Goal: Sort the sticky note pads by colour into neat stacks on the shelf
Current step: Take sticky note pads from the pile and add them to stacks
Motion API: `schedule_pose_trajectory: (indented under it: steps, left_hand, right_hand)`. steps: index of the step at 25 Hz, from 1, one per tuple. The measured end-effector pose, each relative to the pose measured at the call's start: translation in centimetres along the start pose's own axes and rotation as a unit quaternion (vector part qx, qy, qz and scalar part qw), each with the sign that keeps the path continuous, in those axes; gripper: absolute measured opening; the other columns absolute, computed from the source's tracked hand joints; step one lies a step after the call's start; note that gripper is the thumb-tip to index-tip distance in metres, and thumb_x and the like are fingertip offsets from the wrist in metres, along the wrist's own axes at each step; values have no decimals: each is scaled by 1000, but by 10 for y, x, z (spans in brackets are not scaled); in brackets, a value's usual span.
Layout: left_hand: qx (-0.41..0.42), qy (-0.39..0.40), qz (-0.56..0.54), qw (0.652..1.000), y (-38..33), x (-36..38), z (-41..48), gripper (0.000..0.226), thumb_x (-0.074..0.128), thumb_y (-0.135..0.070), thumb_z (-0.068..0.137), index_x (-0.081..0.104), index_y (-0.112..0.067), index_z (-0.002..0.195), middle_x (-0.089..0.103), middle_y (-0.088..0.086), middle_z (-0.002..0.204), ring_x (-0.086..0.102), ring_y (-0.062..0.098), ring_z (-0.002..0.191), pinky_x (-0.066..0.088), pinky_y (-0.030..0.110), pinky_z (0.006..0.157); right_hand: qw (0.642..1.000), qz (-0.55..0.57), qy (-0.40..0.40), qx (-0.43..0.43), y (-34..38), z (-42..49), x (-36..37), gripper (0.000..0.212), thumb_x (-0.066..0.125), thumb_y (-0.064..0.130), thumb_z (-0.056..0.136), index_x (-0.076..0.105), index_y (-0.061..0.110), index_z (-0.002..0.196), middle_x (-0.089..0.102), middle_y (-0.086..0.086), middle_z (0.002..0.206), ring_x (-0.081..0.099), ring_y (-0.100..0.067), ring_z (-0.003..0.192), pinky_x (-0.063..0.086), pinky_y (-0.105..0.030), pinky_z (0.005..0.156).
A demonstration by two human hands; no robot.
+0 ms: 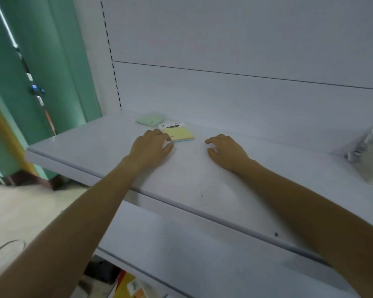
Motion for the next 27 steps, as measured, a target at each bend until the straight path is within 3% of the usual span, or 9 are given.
schedule_pose_trajectory:
  steps: [4,9,12,15,18,21,24,27]
  left_hand:
    - [-23,-4,-5,1000,40,-4,26,39,40,-35,94,48,-18,129,45,9,137,40,28,127,38,40,99]
    - [-97,-40,-6,994,78,5,68,41,38,-31,95,42,-21,135,42,17,136,42,34,123,40,44,96]
    - [-167,13,24,986,93,18,93,46,29,-44,95,34,-26,138,44,22,132,41,36,122,35,42,99]
    - [-190,69,8,979,98,31,120,53,25,-53,92,30,-28,139,43,21,135,35,35,126,31,41,101]
    - [-173,83,-37,981,98,38,133,54,32,-53,91,32,-28,138,39,19,138,30,34,130,30,42,104]
    - [-140,57,-131,980,109,35,134,60,52,-49,85,33,-28,138,38,15,140,33,35,131,30,42,107]
    - [-12,8,-257,966,104,24,131,68,71,-21,76,40,-16,136,40,15,138,42,29,129,42,35,101]
    - [43,-8,-361,932,89,21,129,69,66,7,73,42,-12,134,28,18,144,51,29,119,45,28,91]
  right_hand:
    - [999,37,-6,30,16,31,7,36,43,26,93,49,19,128,50,-8,132,46,-24,123,38,-36,102]
    - [983,139,-50,113,32,81,23,52,48,54,86,44,26,130,54,-6,130,48,-24,122,38,-38,100]
    - [993,30,-9,117,41,93,43,61,42,60,84,36,28,136,53,-8,131,40,-29,125,33,-39,101]
    - [993,61,0,106,37,99,47,56,44,54,87,35,30,137,48,-5,138,33,-28,131,29,-39,105]
    - [989,98,-31,107,36,98,44,51,51,44,87,40,29,135,46,-5,140,33,-28,130,30,-37,105]
    - [980,113,-97,132,31,96,39,45,56,33,86,46,28,130,41,-4,140,34,-29,127,28,-33,105]
    - [965,125,-153,172,24,90,32,36,56,24,86,55,26,122,37,2,142,40,-27,123,29,-32,103]
    - [948,177,-185,191,21,83,29,26,53,18,88,64,22,112,45,2,138,48,-19,120,33,-23,95]
Point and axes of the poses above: each hand's wrist, its own z-axis towards the middle knuckle, its own x-axis out of the palm, y = z × x, the point moved 4 cm from there along z, towards the middle knuckle
